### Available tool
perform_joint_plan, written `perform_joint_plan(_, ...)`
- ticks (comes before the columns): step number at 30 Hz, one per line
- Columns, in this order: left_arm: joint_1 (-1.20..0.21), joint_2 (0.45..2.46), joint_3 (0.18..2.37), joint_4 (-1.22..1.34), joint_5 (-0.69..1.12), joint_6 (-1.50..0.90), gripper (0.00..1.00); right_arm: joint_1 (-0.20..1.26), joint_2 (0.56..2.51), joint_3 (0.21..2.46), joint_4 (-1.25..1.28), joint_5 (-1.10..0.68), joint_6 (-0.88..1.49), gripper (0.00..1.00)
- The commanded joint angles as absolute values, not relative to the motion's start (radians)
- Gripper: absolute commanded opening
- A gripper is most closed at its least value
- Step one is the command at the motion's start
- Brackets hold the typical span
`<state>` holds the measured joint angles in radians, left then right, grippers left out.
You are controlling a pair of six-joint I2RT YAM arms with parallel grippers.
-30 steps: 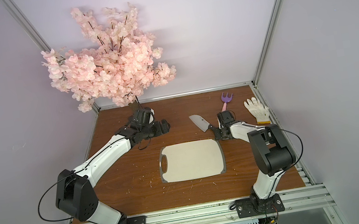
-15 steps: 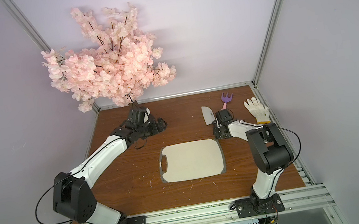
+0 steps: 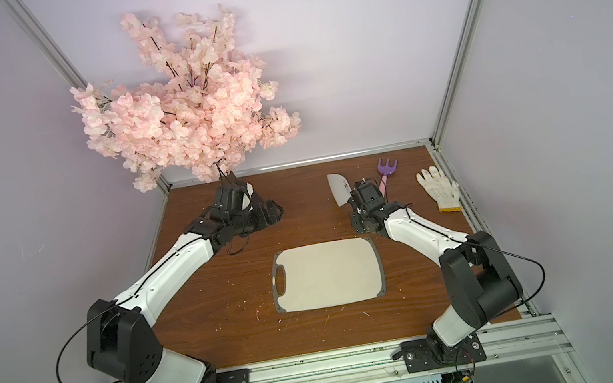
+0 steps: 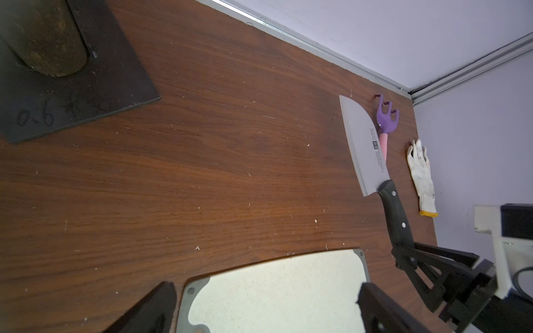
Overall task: Align the knife with the edge of the cutting board
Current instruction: Pick up the knife at the center of the board.
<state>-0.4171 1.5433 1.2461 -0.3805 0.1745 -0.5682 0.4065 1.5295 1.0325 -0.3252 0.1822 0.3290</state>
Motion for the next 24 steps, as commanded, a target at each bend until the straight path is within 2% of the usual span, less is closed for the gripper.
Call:
perform_joint_plan(1, -0.403, 1.521, 1.234, -0.377, 0.184, -0.572, 0.99, 0.463, 1.475, 1.031, -0.351, 0.293, 0.368, 0.0)
perform_joint_plan(12, -0.389, 1.513, 1.234, -0.377, 0.183, -0.574, 0.99, 0.625, 1.38, 0.998, -0.484, 0.505, 0.451, 0.0)
perform_joint_plan(24, -0.375, 1.512, 1.23, -0.379, 0.175, -0.573, 0.99, 0.848, 1.394, 0.973, -0.673, 0.738, 0.647, 0.0)
